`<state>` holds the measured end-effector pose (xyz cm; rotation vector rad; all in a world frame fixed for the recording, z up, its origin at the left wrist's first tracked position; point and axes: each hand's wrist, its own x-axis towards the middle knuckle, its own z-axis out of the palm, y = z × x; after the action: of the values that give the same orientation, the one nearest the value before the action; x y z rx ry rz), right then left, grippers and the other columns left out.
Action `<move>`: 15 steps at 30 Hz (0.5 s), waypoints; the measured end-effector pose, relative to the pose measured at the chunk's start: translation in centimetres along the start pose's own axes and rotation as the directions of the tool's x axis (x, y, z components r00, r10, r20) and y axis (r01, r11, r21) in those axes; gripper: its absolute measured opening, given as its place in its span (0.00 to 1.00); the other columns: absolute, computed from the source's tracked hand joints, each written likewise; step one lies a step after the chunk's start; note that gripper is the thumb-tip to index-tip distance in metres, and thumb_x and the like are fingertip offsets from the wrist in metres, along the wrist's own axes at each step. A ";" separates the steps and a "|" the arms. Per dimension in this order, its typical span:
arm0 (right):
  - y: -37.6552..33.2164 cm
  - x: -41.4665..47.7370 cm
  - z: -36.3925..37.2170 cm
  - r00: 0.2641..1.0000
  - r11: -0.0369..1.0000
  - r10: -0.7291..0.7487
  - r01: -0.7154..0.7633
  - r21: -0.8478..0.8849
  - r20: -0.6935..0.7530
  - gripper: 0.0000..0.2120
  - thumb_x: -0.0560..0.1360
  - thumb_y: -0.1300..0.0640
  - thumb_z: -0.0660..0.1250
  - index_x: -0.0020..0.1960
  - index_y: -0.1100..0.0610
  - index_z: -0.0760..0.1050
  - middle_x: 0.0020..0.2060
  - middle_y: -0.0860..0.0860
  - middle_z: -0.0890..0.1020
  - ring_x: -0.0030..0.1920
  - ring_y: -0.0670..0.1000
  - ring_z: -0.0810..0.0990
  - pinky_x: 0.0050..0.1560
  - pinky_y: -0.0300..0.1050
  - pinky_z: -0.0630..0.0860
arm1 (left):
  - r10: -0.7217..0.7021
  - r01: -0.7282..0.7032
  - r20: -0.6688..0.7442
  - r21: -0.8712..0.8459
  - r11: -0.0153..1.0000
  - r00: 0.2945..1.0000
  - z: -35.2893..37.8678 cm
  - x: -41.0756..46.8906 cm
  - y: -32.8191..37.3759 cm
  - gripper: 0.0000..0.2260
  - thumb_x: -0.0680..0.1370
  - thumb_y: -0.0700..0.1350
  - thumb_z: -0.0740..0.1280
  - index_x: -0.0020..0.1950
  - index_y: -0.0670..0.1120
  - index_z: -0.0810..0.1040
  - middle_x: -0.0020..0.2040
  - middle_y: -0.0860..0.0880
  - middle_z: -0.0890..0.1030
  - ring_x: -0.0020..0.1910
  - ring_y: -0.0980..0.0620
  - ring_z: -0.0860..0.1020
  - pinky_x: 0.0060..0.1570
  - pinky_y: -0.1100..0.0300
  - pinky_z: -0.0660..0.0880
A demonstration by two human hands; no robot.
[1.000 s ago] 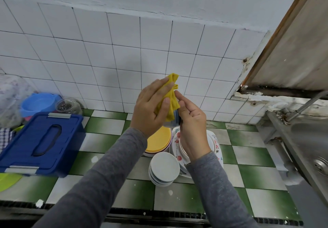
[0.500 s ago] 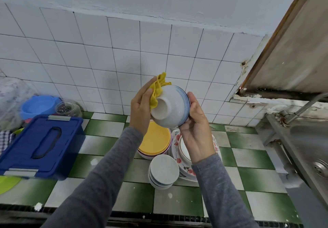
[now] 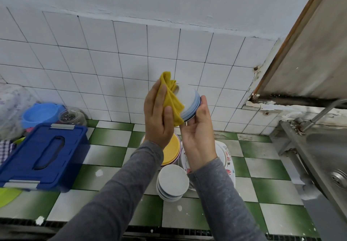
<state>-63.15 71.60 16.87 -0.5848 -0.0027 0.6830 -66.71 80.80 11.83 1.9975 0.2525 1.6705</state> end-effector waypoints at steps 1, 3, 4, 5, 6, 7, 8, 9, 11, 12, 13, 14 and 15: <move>0.0 -0.1 0.2 1.000 1.000 -0.015 0.014 -0.027 -0.005 0.10 0.84 0.57 0.58 0.60 0.49 0.77 0.66 0.55 0.79 0.67 0.57 0.78 0.66 0.58 0.75 | 0.054 -0.055 0.031 0.033 0.998 0.998 -0.1 0.1 -0.2 0.21 0.85 0.46 0.52 0.73 0.34 0.65 0.73 0.35 0.66 0.73 0.40 0.66 0.72 0.44 0.65; -0.1 -0.4 0.6 0.999 0.997 -0.033 0.032 -0.073 -0.010 0.10 0.84 0.58 0.60 0.59 0.50 0.78 0.65 0.56 0.80 0.66 0.58 0.78 0.66 0.59 0.76 | 0.129 -0.137 0.081 0.098 0.986 0.988 -0.3 0.4 -0.5 0.20 0.85 0.47 0.52 0.73 0.36 0.65 0.73 0.38 0.65 0.71 0.36 0.68 0.70 0.41 0.66; -0.1 -0.5 0.8 0.999 0.994 -0.040 0.038 -0.100 -0.012 0.10 0.83 0.58 0.61 0.58 0.50 0.79 0.64 0.56 0.81 0.64 0.57 0.80 0.64 0.58 0.78 | 0.158 -0.171 0.106 0.127 0.977 0.982 -0.4 0.5 -0.6 0.20 0.85 0.47 0.53 0.73 0.37 0.65 0.73 0.39 0.65 0.71 0.35 0.68 0.70 0.40 0.66; 0.0 -0.6 0.9 0.998 0.990 -0.054 0.052 -0.132 -0.014 0.10 0.83 0.58 0.61 0.58 0.51 0.79 0.63 0.55 0.82 0.62 0.57 0.81 0.61 0.55 0.80 | 0.190 -0.210 0.136 0.152 0.966 0.972 -0.5 0.8 -0.6 0.20 0.84 0.46 0.54 0.72 0.37 0.66 0.73 0.39 0.66 0.71 0.36 0.68 0.70 0.40 0.66; 0.1 -0.7 1.0 0.997 0.982 -0.079 0.075 -0.173 -0.011 0.10 0.83 0.59 0.61 0.59 0.52 0.80 0.61 0.55 0.82 0.60 0.56 0.82 0.58 0.52 0.82 | 0.227 -0.256 0.173 0.169 0.952 0.958 -0.6 1.1 -0.6 0.19 0.84 0.45 0.55 0.72 0.37 0.68 0.73 0.39 0.67 0.71 0.36 0.68 0.70 0.41 0.66; 0.2 -0.8 1.1 0.994 0.970 -0.107 0.103 -0.218 -0.006 0.11 0.83 0.61 0.61 0.59 0.53 0.80 0.60 0.55 0.83 0.59 0.55 0.82 0.54 0.48 0.83 | 0.265 -0.304 0.214 0.176 0.936 0.940 -0.7 1.4 -0.6 0.19 0.83 0.44 0.56 0.71 0.37 0.70 0.72 0.38 0.69 0.71 0.37 0.68 0.69 0.40 0.67; 0.3 -0.9 1.2 0.991 0.956 -0.131 0.126 -0.267 0.001 0.11 0.83 0.62 0.60 0.59 0.54 0.80 0.59 0.54 0.84 0.58 0.53 0.83 0.51 0.44 0.83 | 0.294 -0.342 0.251 0.175 0.923 0.922 -0.7 1.7 -0.5 0.19 0.83 0.43 0.57 0.71 0.36 0.72 0.71 0.38 0.71 0.71 0.37 0.69 0.68 0.40 0.68; 0.4 -1.1 1.2 0.990 0.940 -0.143 0.139 -0.312 0.008 0.12 0.83 0.63 0.60 0.60 0.54 0.80 0.57 0.53 0.85 0.56 0.50 0.84 0.47 0.41 0.82 | 0.305 -0.359 0.279 0.169 0.918 0.911 -0.8 2.1 -0.3 0.18 0.82 0.42 0.57 0.69 0.36 0.74 0.70 0.38 0.73 0.71 0.38 0.71 0.67 0.41 0.70; 0.4 -1.4 1.1 0.987 0.909 -0.157 0.158 -0.385 0.035 0.14 0.83 0.64 0.59 0.62 0.55 0.79 0.54 0.51 0.85 0.51 0.47 0.84 0.41 0.39 0.81 | 0.255 -0.305 0.298 0.134 0.943 0.920 -0.9 2.5 -0.2 0.18 0.81 0.40 0.58 0.69 0.36 0.75 0.70 0.39 0.74 0.70 0.41 0.72 0.67 0.43 0.71; 0.3 -1.6 0.9 0.983 0.888 -0.174 0.182 -0.422 0.059 0.14 0.83 0.65 0.59 0.64 0.56 0.79 0.53 0.50 0.85 0.49 0.46 0.85 0.39 0.37 0.81 | 0.194 -0.233 0.294 0.105 0.967 0.936 -1.0 2.5 -0.2 0.18 0.81 0.40 0.57 0.69 0.36 0.74 0.70 0.40 0.74 0.70 0.43 0.73 0.67 0.44 0.71; 0.2 -1.8 0.7 0.977 0.860 -0.198 0.214 -0.463 0.083 0.15 0.83 0.65 0.59 0.65 0.57 0.78 0.52 0.49 0.84 0.48 0.45 0.85 0.39 0.36 0.80 | 0.122 -0.149 0.284 0.075 0.986 0.951 -1.2 2.5 -0.3 0.19 0.82 0.40 0.56 0.70 0.36 0.74 0.70 0.40 0.73 0.70 0.45 0.72 0.67 0.46 0.72; 0.1 -1.9 0.5 0.969 0.826 -0.224 0.247 -0.506 0.107 0.15 0.83 0.65 0.59 0.64 0.56 0.78 0.52 0.47 0.84 0.47 0.43 0.85 0.39 0.35 0.80 | 0.067 -0.085 0.274 0.053 0.995 0.959 -1.3 2.4 -0.4 0.19 0.82 0.40 0.55 0.70 0.36 0.73 0.71 0.40 0.73 0.70 0.46 0.72 0.67 0.46 0.72; 0.1 -2.0 0.3 0.962 0.796 -0.245 0.272 -0.541 0.124 0.14 0.83 0.65 0.59 0.63 0.55 0.78 0.51 0.46 0.84 0.47 0.42 0.84 0.38 0.34 0.79 | 0.045 -0.059 0.272 0.044 0.997 0.961 -1.4 2.2 -0.4 0.19 0.82 0.40 0.55 0.71 0.37 0.73 0.71 0.40 0.73 0.70 0.46 0.72 0.67 0.45 0.72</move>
<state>-64.81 70.64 17.48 -1.1086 -0.3335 0.4182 -67.51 82.57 13.67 2.2601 0.1460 1.4104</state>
